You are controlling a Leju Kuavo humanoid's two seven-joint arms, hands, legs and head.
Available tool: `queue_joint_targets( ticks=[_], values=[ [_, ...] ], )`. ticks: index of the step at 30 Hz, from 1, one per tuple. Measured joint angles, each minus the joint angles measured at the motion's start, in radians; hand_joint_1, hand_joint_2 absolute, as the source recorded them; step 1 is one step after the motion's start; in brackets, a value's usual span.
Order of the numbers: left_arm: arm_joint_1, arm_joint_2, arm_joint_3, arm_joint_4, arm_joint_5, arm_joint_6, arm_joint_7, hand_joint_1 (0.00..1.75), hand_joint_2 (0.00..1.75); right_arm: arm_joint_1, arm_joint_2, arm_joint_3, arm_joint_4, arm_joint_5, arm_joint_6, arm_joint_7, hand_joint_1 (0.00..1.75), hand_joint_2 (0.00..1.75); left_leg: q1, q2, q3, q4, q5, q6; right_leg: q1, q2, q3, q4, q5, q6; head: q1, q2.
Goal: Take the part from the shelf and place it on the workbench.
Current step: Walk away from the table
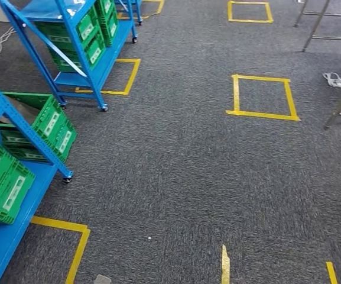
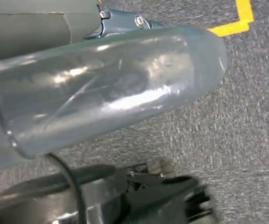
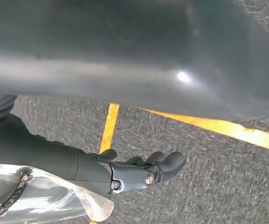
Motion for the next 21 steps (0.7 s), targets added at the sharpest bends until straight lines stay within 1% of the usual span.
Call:
queue_joint_targets(
  ticks=[1,2,4,5,6,7,8,9,10,11,12,13,14,15,16,17,18,19,20,21],
  values=[
    [0.001,-0.001,0.000,0.000,0.000,0.000,0.000,0.00,0.00,0.000,0.000,0.000,0.000,0.000,0.000,0.000,0.00,0.00,0.001,0.005,-0.018,0.030,-0.005,0.000,0.003,-0.015,0.002,0.000,-0.003,-0.002,0.000,0.000],
    [0.004,-0.001,0.000,0.000,-0.001,0.000,0.000,0.00,0.00,0.000,0.000,-0.001,0.000,0.000,0.000,0.000,0.00,0.00,0.001,0.008,-0.017,0.022,0.010,0.001,0.005,-0.028,0.004,0.000,-0.005,-0.002,0.000,0.000],
    [0.006,-0.001,0.000,0.000,-0.001,0.000,0.000,0.00,0.00,-0.001,0.000,-0.001,0.000,0.001,0.000,0.000,0.00,0.00,0.000,0.016,0.022,-0.067,0.069,0.007,0.008,-0.048,0.011,0.000,-0.010,-0.002,-0.001,0.000],
    [0.007,-0.001,0.000,0.000,-0.001,0.000,0.000,0.00,0.00,-0.002,0.000,-0.001,0.000,0.001,0.000,0.000,0.00,0.00,-0.001,0.019,0.040,-0.105,0.090,0.009,0.008,-0.054,0.013,0.000,-0.011,-0.001,-0.001,0.000],
    [0.007,-0.001,0.000,0.000,-0.001,0.000,0.000,0.00,0.00,-0.002,0.000,-0.001,0.000,0.001,0.000,0.000,0.00,0.00,-0.002,0.022,0.051,-0.126,0.102,0.010,0.009,-0.056,0.015,0.000,-0.012,-0.001,-0.001,0.000],
    [0.007,-0.001,0.000,0.000,-0.001,0.000,0.000,0.00,0.00,-0.002,0.000,-0.001,0.000,0.001,0.000,0.000,0.00,0.00,-0.002,0.022,0.052,-0.129,0.103,0.010,0.009,-0.057,0.015,0.000,-0.012,-0.001,-0.001,0.000],
    [0.006,-0.001,0.000,0.000,-0.001,0.000,0.000,0.00,0.00,-0.002,0.000,-0.001,0.000,0.001,0.000,0.000,0.00,0.00,-0.005,0.040,0.066,-0.158,0.111,0.013,0.009,-0.061,0.017,0.000,-0.013,0.000,0.000,0.000],
    [0.006,-0.001,0.000,0.000,-0.003,-0.003,-0.001,0.00,0.00,-0.003,0.000,-0.001,0.000,0.002,0.000,0.000,0.00,0.00,-0.010,0.052,0.079,-0.189,0.119,0.021,0.011,-0.077,0.023,0.000,-0.018,0.006,0.000,0.000],
    [0.007,-0.001,0.000,0.000,-0.004,-0.005,-0.001,0.00,0.00,-0.004,0.000,-0.001,0.000,0.004,-0.001,-0.001,0.00,0.00,-0.012,0.061,0.094,-0.222,0.129,0.031,0.012,-0.082,0.026,0.003,-0.026,0.015,0.000,0.000],
    [0.006,-0.002,0.000,0.000,-0.006,-0.007,-0.001,0.00,0.00,-0.006,0.000,-0.001,0.000,0.005,-0.001,-0.002,0.00,0.00,-0.014,0.067,0.107,-0.253,0.139,0.042,0.012,-0.074,0.025,0.016,-0.042,0.025,0.002,0.000],
    [0.005,-0.002,0.001,0.000,-0.008,-0.009,-0.002,0.00,0.00,-0.008,0.000,-0.001,0.000,0.006,-0.002,-0.004,0.00,0.00,-0.012,0.053,0.106,-0.257,0.143,0.051,0.010,-0.056,0.013,0.048,-0.067,0.035,0.004,0.000],
    [0.002,-0.004,0.001,0.000,-0.008,-0.008,-0.002,0.00,0.00,-0.007,0.000,-0.001,0.000,0.006,-0.003,-0.004,0.00,0.00,-0.009,0.039,0.106,-0.261,0.147,0.055,0.007,-0.024,-0.013,0.103,-0.099,0.041,0.005,0.000],
    [0.000,-0.004,0.001,0.000,-0.010,-0.007,-0.002,0.00,0.00,-0.006,0.000,-0.001,0.000,0.006,-0.004,-0.005,0.00,0.00,-0.009,0.026,0.103,-0.261,0.148,0.057,0.006,-0.002,-0.048,0.174,-0.132,0.044,0.007,0.000],
    [-0.001,-0.006,0.001,0.000,-0.012,-0.005,-0.002,0.00,0.00,-0.004,0.000,-0.001,0.000,0.006,-0.005,-0.005,0.00,0.00,-0.009,0.012,0.101,-0.261,0.149,0.058,0.005,0.008,-0.083,0.241,-0.157,0.047,0.007,0.000],
    [0.000,-0.006,0.001,0.000,-0.015,-0.004,-0.002,0.00,0.00,-0.002,0.000,-0.001,0.000,0.006,-0.005,-0.005,0.00,0.00,-0.009,-0.003,0.100,-0.260,0.149,0.059,0.004,0.011,-0.107,0.285,-0.166,0.049,0.007,0.000],
    [0.001,-0.007,0.001,0.000,-0.018,-0.002,-0.002,0.00,0.00,-0.001,0.000,-0.001,0.000,0.007,-0.006,-0.006,0.00,0.00,-0.008,-0.017,0.101,-0.260,0.149,0.058,0.003,0.013,-0.115,0.291,-0.153,0.050,0.007,0.000],
    [0.002,-0.007,0.001,0.000,-0.020,-0.001,-0.002,0.00,0.00,-0.001,0.000,-0.001,0.000,0.008,-0.008,-0.006,0.00,0.00,-0.008,-0.032,0.102,-0.259,0.149,0.057,0.001,0.017,-0.104,0.256,-0.121,0.051,0.007,0.000],
    [0.002,-0.008,0.001,0.000,-0.022,0.000,-0.002,0.00,0.00,-0.001,0.000,-0.002,0.000,0.008,-0.008,-0.007,0.00,0.00,-0.007,-0.047,0.103,-0.257,0.148,0.055,-0.001,0.028,-0.078,0.192,-0.077,0.051,0.007,0.000],
    [0.001,-0.008,0.001,0.000,-0.023,0.000,-0.002,0.00,0.00,-0.001,0.000,-0.002,0.000,0.008,-0.009,-0.007,0.00,0.00,-0.007,-0.061,0.103,-0.255,0.146,0.052,-0.005,0.052,-0.050,0.125,-0.043,0.050,0.008,0.000],
    [-0.001,-0.009,0.001,0.000,-0.025,0.001,-0.002,0.00,0.00,-0.001,0.000,-0.002,0.000,0.009,-0.009,-0.008,0.00,0.00,-0.007,-0.075,0.100,-0.251,0.145,0.047,-0.008,0.074,-0.025,0.064,-0.023,0.048,0.009,0.000]
  ],
)
